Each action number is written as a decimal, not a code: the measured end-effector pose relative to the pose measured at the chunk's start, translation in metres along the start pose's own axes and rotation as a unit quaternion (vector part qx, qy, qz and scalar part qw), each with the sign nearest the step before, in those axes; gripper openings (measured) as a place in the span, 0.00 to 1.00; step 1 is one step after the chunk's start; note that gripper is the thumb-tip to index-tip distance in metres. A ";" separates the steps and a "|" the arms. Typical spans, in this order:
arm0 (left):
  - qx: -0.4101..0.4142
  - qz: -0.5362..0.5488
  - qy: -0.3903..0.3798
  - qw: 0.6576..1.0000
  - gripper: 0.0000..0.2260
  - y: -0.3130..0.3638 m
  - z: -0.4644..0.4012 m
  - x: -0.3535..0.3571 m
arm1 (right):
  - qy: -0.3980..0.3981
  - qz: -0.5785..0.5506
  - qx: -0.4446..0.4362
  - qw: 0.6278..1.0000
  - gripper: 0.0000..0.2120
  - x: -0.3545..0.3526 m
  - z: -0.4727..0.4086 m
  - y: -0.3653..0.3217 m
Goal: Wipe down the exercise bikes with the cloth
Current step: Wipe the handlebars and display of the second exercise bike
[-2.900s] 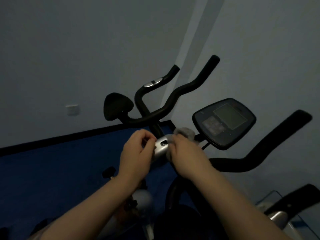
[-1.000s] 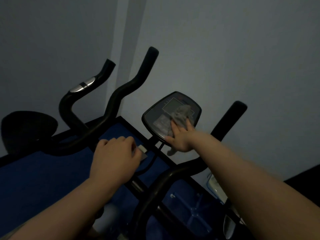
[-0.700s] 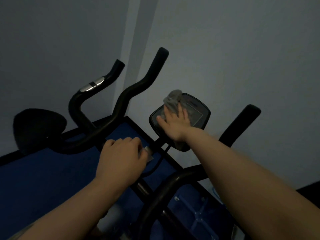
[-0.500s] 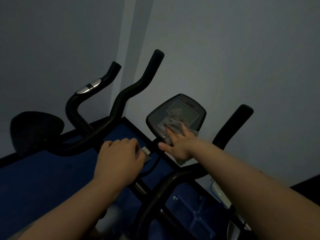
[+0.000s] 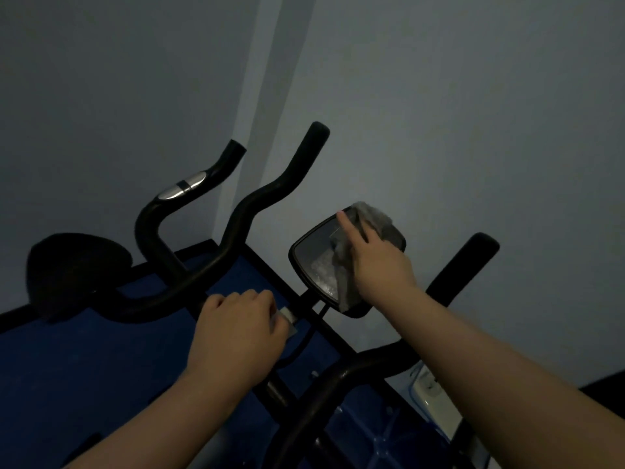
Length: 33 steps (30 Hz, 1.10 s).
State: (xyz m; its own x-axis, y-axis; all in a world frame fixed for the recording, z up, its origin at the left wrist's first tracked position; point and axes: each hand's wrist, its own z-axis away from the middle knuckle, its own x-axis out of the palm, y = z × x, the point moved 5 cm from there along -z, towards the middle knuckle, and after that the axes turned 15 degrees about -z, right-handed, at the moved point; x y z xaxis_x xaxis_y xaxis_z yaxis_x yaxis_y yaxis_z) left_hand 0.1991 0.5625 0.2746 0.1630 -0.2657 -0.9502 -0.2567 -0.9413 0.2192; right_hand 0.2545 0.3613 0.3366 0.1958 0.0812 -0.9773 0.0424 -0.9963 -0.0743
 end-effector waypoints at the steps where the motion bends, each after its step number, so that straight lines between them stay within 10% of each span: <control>1: 0.000 -0.003 -0.003 1.000 0.11 0.000 0.000 0.000 | 0.020 0.002 0.020 1.000 0.41 -0.005 0.002 0.006; 5: -0.003 -0.007 -0.011 1.000 0.11 0.000 0.001 0.000 | -0.006 0.159 0.114 0.981 0.32 -0.004 -0.011 0.021; 16: -0.007 -0.002 0.008 1.000 0.09 0.000 0.001 -0.005 | -0.171 0.053 0.071 0.981 0.36 0.063 0.002 -0.021; 23: -0.009 -0.001 0.004 1.000 0.10 -0.002 0.002 -0.002 | -0.161 0.018 0.191 0.968 0.37 0.041 -0.021 0.012; 33: -0.006 0.006 0.004 1.000 0.10 -0.001 0.002 -0.003 | -0.207 0.052 0.066 0.975 0.35 0.048 0.003 0.004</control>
State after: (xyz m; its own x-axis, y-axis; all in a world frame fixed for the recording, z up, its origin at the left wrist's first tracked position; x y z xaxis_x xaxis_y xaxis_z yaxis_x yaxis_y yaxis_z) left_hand 0.1970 0.5648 0.2769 0.1682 -0.2784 -0.9456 -0.2481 -0.9403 0.2327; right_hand 0.2611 0.3610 0.2889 -0.2206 -0.0105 -0.9753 -0.0889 -0.9956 0.0309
